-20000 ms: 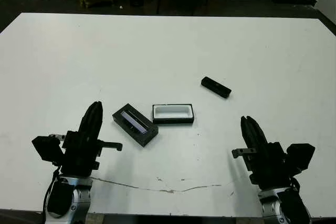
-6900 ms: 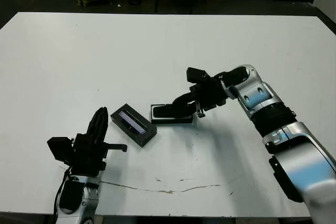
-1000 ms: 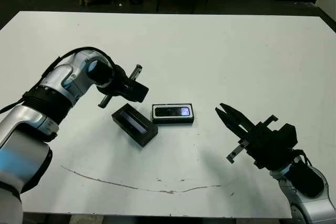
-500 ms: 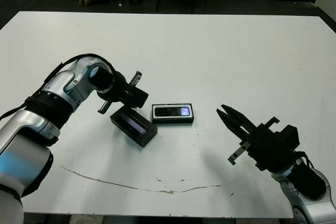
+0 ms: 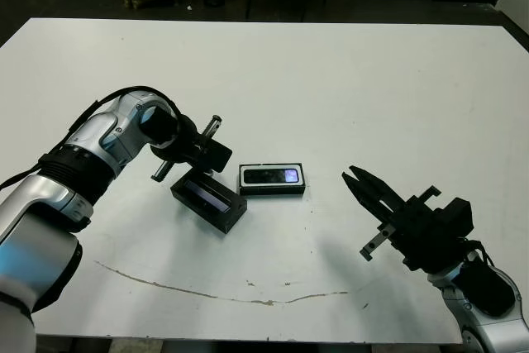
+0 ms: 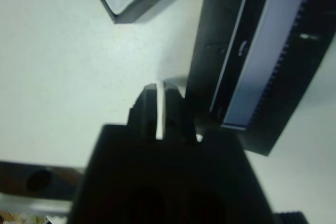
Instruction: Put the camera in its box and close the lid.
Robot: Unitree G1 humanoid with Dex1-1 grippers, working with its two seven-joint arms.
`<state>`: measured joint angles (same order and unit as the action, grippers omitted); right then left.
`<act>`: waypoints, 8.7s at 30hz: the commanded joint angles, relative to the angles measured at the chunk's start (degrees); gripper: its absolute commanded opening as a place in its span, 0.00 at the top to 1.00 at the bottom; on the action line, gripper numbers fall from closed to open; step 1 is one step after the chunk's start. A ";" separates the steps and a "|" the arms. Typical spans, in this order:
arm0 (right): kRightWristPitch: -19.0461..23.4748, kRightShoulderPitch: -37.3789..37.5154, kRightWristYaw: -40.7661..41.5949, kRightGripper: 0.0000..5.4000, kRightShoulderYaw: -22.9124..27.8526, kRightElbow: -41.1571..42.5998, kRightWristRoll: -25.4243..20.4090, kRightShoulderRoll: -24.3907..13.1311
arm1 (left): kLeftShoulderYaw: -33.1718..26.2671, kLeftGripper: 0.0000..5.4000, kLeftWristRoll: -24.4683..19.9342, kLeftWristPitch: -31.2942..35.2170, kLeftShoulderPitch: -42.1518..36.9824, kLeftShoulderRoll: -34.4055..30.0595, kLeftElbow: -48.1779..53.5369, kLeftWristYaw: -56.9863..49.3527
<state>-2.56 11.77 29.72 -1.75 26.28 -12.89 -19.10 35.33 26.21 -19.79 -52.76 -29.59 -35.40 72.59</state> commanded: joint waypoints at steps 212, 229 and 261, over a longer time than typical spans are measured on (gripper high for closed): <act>-8.03 3.68 3.42 1.00 -1.99 -9.02 -4.30 0.74 | -4.94 0.00 -15.32 14.14 9.68 -14.13 14.80 19.91; -9.75 3.85 4.03 1.00 -1.92 -9.40 -3.63 0.73 | -5.02 0.00 -14.54 16.01 11.74 -13.30 14.29 19.64; -8.91 4.30 4.43 1.00 -1.86 -9.23 -4.68 0.71 | -3.97 0.52 -12.58 19.87 13.99 -12.28 12.23 17.93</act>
<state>-12.17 15.88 33.62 -3.74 17.54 -17.30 -17.98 29.56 11.43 -0.56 -40.50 -42.58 -21.95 91.27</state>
